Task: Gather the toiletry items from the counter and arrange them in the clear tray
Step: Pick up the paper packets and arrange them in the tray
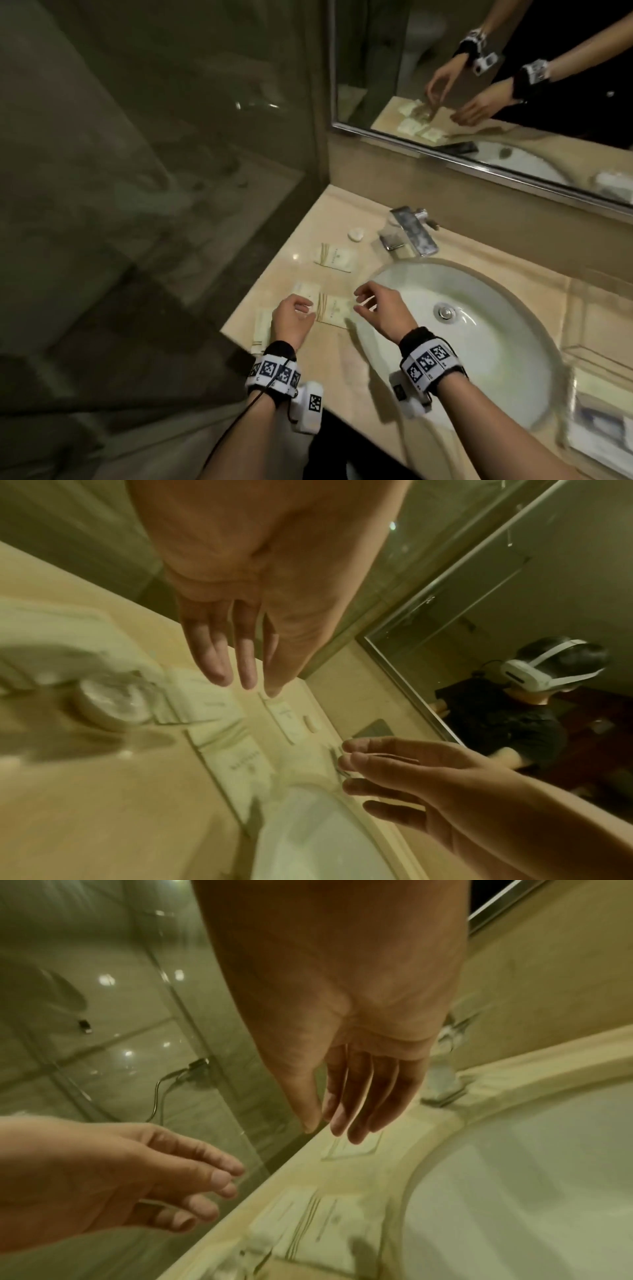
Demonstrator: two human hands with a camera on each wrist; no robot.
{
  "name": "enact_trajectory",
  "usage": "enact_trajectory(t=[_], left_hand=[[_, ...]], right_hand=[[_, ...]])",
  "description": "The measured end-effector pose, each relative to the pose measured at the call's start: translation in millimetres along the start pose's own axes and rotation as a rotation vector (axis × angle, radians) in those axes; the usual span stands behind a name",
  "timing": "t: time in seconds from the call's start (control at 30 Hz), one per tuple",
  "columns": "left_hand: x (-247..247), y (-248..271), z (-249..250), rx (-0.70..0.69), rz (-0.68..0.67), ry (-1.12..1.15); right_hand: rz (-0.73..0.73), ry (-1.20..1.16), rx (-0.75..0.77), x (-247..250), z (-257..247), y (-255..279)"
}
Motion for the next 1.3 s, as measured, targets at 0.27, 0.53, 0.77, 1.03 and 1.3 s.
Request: enact_trajectory(t=[0.27,0.53,0.77,1.03,1.3], left_hand=[[14,-41,-41,0.064,0.053,-0.173],[2,-76,-45,0.172,0.039,-0.342],[-3,-86,-21,0.115,-0.010,-0.271],[-36,-54,35,-0.019,-0.093,-0.043],[-143,2,102,-0.208,-0.321,0.018]], right_hand=[[-0.019,0.303,-0.069,-59,4,-41],[0.000,0.456,-0.202,-62,26,-47],[0.022,0.266,-0.302,-41,38,-41],[0.233,-0.092,-0.348,32,64,7],[0.536,-0.484,-0.449,118,155,127]])
Point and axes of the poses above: each hand's wrist, its own y-axis away from the middle knuckle, its own x-axis out of the back of the hand, z = x × y, the point moved 7 cm from there along -y, towards the middle knuckle, and after that the axes turned 6 degrees about -z, right-handed, at the moved point
